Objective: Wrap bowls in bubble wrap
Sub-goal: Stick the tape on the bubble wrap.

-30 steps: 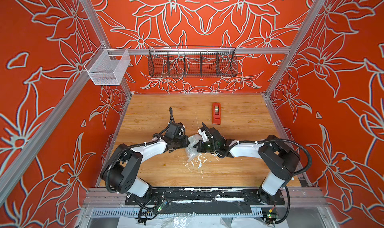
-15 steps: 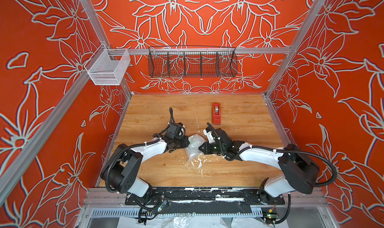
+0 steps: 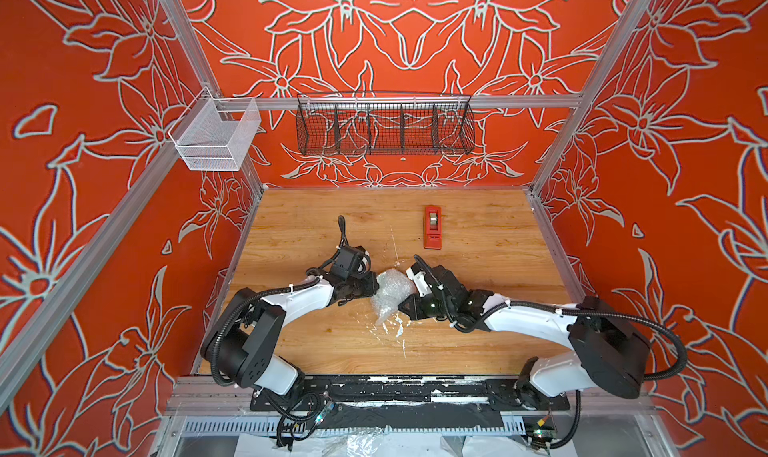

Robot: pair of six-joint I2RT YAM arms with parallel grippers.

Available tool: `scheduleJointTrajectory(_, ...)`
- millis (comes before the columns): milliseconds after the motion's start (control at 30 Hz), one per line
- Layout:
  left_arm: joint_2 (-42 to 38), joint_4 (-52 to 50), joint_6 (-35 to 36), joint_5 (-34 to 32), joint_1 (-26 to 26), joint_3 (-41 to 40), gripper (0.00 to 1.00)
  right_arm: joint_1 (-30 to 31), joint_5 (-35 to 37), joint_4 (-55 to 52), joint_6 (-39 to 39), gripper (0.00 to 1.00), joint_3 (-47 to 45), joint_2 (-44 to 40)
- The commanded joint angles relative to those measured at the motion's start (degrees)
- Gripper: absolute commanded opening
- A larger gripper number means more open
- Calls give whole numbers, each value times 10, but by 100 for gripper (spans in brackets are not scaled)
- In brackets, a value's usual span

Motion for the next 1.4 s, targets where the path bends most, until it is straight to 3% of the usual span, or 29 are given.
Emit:
scheduleJointTrajectory(0, 13, -26, -7, -6, -2, -8, 0, 7, -9, 19, 8, 10, -6, 5)
scheduleJointTrajectory(333, 2, -27, -10, -2, -3, -13, 0, 8, 40, 8, 34, 5, 5, 72)
scheduleJointTrajectory(533, 15, -26, -8, -6, -3, -5, 0, -2, 56, 7, 19, 5, 13, 66)
scheduleJointTrajectory(867, 21, -48, 6, -42, 15, 40, 0, -60, 24, -62, -28, 16, 50, 54)
scheduleJointTrajectory(1133, 19, -70, 18, -45, 16, 79, 23, -90, 39, -85, -37, 22, 16, -4)
scheduleJointTrajectory(1200, 17, -77, 18, -46, 16, 87, 34, -95, 43, -92, -39, 23, 10, -17)
scheduleJointTrajectory(1367, 2, -90, 15, -60, 16, 96, 49, -107, 48, -101, -42, 26, -7, -42)
